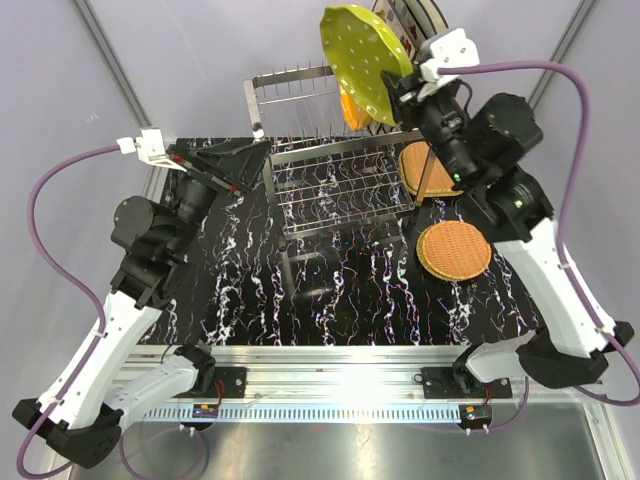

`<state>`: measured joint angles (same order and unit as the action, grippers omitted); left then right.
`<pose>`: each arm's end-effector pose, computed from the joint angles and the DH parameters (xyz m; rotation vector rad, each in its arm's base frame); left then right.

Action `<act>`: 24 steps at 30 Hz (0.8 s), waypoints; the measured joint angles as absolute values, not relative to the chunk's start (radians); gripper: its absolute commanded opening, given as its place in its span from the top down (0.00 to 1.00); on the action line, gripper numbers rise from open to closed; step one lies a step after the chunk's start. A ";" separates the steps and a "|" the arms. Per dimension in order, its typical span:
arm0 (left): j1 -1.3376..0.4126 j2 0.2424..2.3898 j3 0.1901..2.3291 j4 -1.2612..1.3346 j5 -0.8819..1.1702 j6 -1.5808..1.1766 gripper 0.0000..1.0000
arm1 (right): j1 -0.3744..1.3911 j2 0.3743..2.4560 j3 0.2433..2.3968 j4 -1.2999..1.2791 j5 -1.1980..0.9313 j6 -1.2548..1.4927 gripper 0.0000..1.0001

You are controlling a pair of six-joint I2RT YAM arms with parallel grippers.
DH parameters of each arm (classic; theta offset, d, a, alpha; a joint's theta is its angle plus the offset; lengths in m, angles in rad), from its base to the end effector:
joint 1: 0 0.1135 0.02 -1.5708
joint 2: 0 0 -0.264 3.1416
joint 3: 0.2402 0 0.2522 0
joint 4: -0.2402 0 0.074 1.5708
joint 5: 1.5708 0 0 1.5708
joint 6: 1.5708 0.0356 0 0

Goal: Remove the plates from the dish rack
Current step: Place the plate on the table

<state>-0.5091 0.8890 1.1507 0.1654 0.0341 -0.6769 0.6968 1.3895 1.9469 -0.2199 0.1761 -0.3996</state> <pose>0.1517 -0.0861 0.4852 -0.0694 1.2075 -1.0670 0.1968 0.1566 0.5898 -0.5105 1.1301 0.1496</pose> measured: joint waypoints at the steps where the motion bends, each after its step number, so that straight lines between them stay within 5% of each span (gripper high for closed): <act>1: -0.509 0.882 1.139 0.160 0.041 -0.660 0.01 | 0.693 1.373 1.948 -0.250 0.169 -0.375 1.00; 24: -0.509 0.654 0.863 0.128 0.070 -0.466 0.01 | 0.673 0.930 1.389 -0.781 -0.038 0.025 1.00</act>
